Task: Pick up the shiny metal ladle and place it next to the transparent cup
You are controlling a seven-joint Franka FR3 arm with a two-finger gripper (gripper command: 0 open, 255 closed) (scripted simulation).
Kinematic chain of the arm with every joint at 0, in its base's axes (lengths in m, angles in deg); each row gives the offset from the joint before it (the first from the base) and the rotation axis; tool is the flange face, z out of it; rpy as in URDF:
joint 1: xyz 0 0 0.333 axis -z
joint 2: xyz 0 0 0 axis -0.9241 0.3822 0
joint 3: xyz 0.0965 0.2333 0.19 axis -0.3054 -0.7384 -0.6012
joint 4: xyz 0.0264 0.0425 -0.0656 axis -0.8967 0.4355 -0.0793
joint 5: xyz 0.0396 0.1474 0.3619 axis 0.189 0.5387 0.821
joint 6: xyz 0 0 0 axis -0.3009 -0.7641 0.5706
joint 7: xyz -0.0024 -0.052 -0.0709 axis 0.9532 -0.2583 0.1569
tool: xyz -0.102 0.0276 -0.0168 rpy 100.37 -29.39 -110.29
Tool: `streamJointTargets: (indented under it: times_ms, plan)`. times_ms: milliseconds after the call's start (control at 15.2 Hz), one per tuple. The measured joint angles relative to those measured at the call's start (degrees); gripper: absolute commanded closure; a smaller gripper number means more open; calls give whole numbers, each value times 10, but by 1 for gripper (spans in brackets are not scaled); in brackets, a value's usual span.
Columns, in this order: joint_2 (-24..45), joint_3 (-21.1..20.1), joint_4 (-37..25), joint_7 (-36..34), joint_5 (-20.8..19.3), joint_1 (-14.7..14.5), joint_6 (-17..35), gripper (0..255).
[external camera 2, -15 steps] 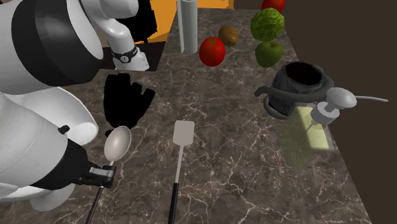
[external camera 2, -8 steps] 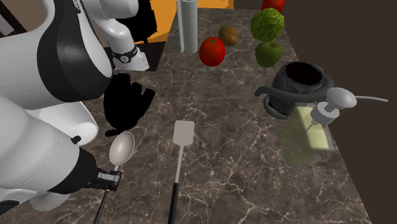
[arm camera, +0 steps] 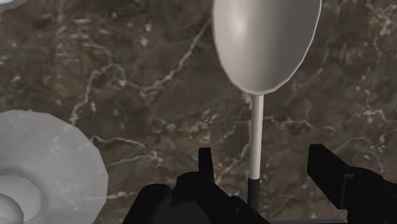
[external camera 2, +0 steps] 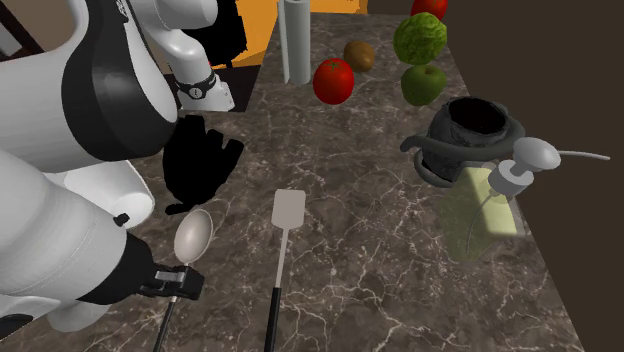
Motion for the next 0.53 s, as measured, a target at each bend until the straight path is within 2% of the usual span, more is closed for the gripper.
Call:
streamJointTargets:
  times_ms: [264,528]
  plan:
    - [0,0,0,0,0,0,0,0]
    - [-24,-2,-23,3,5,5,-45,0]
